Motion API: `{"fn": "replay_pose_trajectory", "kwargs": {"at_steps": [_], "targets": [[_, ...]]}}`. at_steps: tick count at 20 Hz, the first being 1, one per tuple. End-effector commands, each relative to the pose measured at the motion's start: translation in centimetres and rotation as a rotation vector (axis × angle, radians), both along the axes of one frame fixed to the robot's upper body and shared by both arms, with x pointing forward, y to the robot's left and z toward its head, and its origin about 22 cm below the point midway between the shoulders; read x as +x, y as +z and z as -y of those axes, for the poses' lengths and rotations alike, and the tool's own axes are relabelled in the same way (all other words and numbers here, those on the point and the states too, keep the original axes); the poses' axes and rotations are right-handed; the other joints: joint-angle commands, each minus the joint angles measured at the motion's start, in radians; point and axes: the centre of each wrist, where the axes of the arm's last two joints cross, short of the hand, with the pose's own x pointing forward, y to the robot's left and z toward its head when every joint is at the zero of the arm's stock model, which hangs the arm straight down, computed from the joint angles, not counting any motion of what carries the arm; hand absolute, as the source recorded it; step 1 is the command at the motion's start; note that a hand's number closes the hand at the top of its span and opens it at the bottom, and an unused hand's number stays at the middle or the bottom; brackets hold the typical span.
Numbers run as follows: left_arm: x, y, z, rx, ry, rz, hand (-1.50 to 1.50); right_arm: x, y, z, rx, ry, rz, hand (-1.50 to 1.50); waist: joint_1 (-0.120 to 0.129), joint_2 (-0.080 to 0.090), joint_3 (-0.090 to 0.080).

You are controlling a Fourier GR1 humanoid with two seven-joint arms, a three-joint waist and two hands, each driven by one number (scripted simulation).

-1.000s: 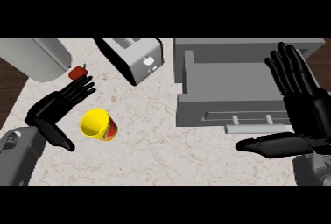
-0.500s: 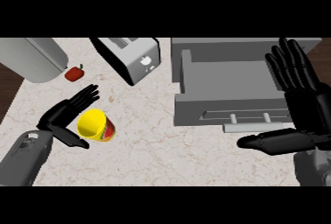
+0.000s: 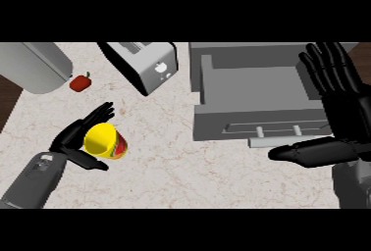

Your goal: Pick up the cup, place it into the drawer and close the drawer

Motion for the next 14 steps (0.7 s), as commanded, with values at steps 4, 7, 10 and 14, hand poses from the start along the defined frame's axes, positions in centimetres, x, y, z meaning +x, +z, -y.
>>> {"fn": "replay_pose_trajectory", "kwargs": {"at_steps": [4,7,10,14], "targets": [[-1.1,-1.5,0.1,-0.175,-0.093,0.038,-1.5,0.2,-0.4,0.3,0.013,0.011,-0.014,-1.5,-0.012,0.004,-0.002],[-1.7,-2.9,1.9,-0.174,-0.097,0.039,-1.5,0.6,-0.4,0.8,0.0,0.005,0.004,-1.5,-0.004,0.003,-0.001],[-1.0,-2.1,1.1,-0.162,-0.09,0.059,-1.5,-0.4,-0.2,0.7,-0.005,0.029,0.001,-1.5,-0.022,0.003,-0.002],[-0.7,-2.6,2.8,-0.19,-0.136,0.046,-1.5,-0.8,-1.1,0.7,-0.012,0.018,-0.016,-1.5,-0.019,0.0,0.0]]}}
